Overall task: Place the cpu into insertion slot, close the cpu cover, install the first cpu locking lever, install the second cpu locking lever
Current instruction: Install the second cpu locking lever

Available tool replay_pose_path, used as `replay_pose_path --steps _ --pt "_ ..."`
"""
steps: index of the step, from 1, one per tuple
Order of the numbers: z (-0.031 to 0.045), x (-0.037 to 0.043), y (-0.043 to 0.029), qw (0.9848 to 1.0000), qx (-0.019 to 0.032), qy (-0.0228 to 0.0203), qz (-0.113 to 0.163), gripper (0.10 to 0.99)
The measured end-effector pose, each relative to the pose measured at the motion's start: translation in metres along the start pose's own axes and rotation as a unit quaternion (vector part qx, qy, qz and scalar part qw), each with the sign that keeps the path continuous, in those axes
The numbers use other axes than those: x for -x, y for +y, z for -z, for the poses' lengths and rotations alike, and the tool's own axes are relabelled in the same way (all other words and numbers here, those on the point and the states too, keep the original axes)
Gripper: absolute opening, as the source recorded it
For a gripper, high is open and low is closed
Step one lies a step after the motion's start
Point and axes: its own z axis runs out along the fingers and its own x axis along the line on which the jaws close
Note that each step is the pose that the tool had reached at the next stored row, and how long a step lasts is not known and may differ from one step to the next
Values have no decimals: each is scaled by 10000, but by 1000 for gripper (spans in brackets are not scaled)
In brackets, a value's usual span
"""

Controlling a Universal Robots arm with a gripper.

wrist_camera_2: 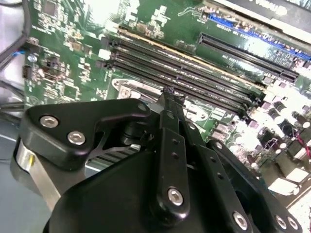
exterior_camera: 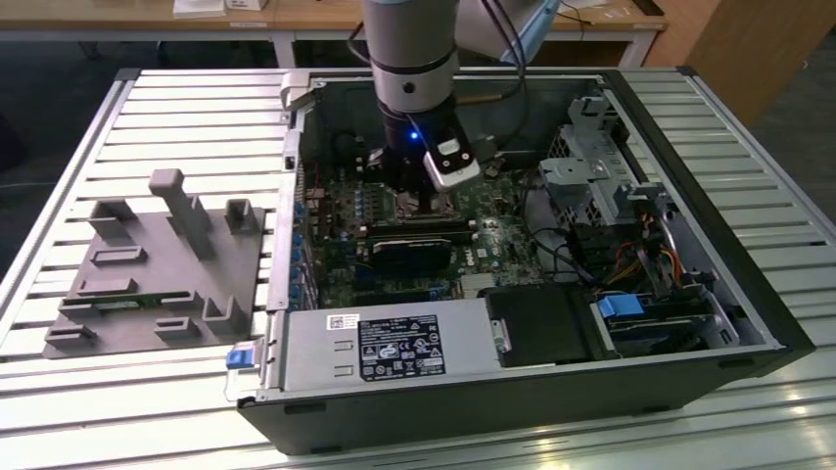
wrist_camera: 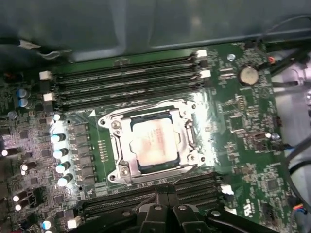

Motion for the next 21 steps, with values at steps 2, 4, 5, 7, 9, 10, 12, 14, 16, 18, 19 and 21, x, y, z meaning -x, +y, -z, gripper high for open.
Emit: replay_pose_path --steps 2,4,5,7,9,10,12,14,16,18,19,21 --pt "-21 -29 -7 10000 7 2 26 106" --pt "-39 -53 -16 10000 20 6 42 106" --pt "-47 -60 -21 10000 42 10 44 106" --pt "-62 -75 -31 9999 103 21 43 106" --pt "-71 -89 -47 9998 177 35 38 106" --pt "-75 -94 -56 9997 228 44 31 106" --pt "-81 -97 -76 9994 340 66 16 106" --pt "-91 -95 -101 9990 445 84 1 106" --pt "-103 -95 -127 9986 521 98 -8 106" --pt "-116 -95 -159 9983 581 109 -17 106" --pt "-122 -95 -177 9981 607 114 -20 106" --pt "-133 -91 -217 9978 655 123 -27 106"
